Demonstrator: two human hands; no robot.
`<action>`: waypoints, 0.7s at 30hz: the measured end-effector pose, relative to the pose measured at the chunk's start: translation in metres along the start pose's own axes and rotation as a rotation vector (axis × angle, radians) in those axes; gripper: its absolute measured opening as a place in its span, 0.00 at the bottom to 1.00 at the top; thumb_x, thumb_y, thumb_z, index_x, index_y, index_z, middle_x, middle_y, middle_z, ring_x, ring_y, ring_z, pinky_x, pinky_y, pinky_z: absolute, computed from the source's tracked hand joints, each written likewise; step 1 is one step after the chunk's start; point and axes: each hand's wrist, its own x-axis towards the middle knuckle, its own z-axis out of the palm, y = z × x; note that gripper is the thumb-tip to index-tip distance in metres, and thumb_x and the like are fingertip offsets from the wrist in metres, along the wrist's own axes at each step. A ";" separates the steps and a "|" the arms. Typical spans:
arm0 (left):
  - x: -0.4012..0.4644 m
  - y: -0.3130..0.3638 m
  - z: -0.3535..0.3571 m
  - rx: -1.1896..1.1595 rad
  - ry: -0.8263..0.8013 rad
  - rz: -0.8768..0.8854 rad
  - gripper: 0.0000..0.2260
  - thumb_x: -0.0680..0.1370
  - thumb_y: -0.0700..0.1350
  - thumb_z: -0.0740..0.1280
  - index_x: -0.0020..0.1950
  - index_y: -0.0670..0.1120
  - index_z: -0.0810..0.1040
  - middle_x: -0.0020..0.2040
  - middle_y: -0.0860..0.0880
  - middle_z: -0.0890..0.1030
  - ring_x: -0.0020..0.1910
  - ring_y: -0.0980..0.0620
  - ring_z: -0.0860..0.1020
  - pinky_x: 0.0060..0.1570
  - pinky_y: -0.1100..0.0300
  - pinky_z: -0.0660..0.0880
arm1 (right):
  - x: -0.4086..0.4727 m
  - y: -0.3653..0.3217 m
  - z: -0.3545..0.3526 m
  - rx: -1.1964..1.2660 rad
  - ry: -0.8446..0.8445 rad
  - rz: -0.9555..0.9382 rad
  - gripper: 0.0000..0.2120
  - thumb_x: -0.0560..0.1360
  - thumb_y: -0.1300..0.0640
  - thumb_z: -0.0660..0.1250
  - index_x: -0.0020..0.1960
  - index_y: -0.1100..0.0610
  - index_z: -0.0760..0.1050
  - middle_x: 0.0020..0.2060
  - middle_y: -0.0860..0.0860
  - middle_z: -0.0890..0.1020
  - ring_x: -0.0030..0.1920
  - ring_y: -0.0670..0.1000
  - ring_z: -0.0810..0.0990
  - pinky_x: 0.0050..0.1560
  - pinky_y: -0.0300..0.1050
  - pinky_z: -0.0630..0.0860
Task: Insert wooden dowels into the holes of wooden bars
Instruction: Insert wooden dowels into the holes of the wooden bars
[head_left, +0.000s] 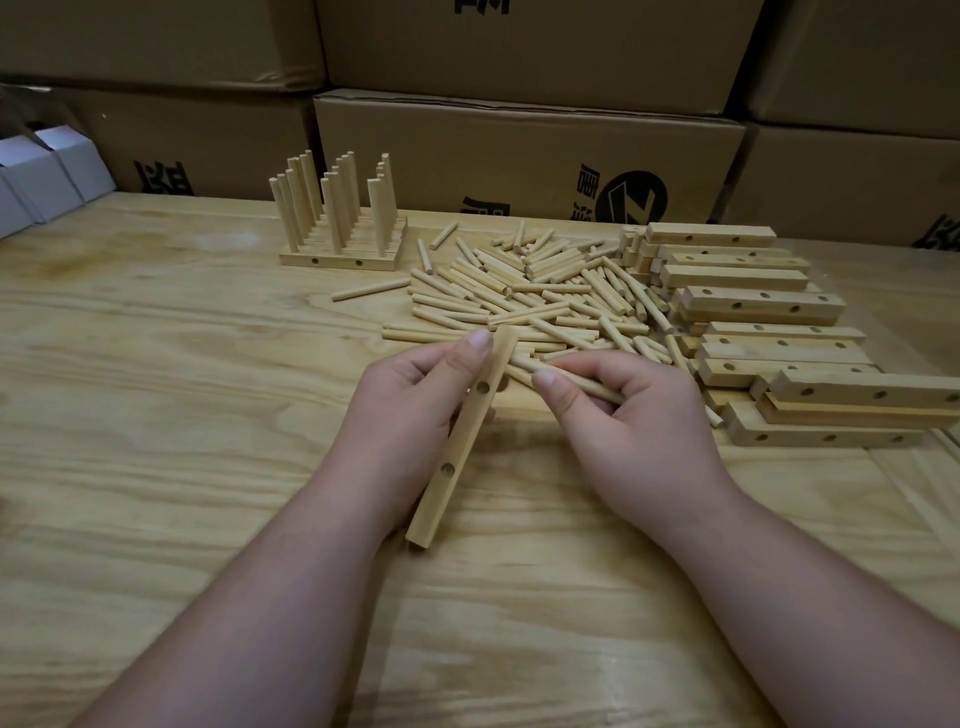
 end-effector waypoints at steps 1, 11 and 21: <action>0.000 0.000 0.001 0.011 -0.014 -0.002 0.15 0.74 0.63 0.67 0.44 0.55 0.87 0.39 0.51 0.86 0.33 0.58 0.81 0.31 0.67 0.74 | 0.000 0.000 -0.001 0.004 0.030 -0.005 0.04 0.74 0.55 0.75 0.47 0.47 0.84 0.37 0.42 0.85 0.39 0.35 0.82 0.38 0.25 0.73; -0.001 -0.002 0.005 0.084 -0.023 0.018 0.11 0.78 0.57 0.68 0.50 0.54 0.88 0.32 0.53 0.82 0.29 0.60 0.77 0.32 0.68 0.74 | 0.001 -0.004 -0.002 -0.130 0.072 -0.121 0.07 0.75 0.57 0.73 0.53 0.52 0.85 0.42 0.50 0.84 0.46 0.42 0.80 0.47 0.25 0.71; -0.001 -0.004 0.003 0.121 -0.056 0.006 0.08 0.78 0.57 0.69 0.45 0.58 0.87 0.33 0.52 0.84 0.29 0.61 0.78 0.30 0.69 0.74 | 0.000 -0.004 -0.001 -0.138 0.061 -0.095 0.08 0.75 0.57 0.73 0.54 0.55 0.85 0.43 0.46 0.83 0.47 0.37 0.79 0.47 0.22 0.68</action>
